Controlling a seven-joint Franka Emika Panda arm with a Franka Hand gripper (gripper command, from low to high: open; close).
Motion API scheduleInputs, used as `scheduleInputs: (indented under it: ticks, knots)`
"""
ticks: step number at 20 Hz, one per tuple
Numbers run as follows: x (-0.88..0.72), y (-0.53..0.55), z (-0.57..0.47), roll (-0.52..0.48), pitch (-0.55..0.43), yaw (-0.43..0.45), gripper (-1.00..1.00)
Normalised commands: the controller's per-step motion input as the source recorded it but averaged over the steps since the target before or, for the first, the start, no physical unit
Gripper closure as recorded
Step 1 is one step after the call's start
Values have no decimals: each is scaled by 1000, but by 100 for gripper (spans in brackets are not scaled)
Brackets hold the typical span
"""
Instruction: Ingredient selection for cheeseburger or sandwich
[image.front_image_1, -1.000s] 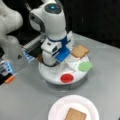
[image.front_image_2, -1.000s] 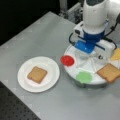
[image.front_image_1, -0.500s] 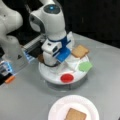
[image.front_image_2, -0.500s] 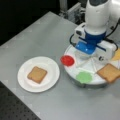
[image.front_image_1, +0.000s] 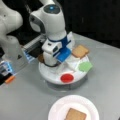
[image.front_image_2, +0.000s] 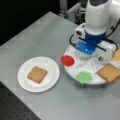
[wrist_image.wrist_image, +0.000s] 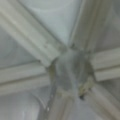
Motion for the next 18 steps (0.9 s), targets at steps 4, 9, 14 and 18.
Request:
scheduleInputs:
  ticks: [4, 9, 14, 18]
  knots:
    - [-244, 101, -98, 73, -94, -122, -100]
    - [-213, 101, 14, 88, -57, -131, -100]
    - [-122, 112, 80, 107, -13, -162, -100]
    - [-24, 102, 94, 115, 13, -190, -100]
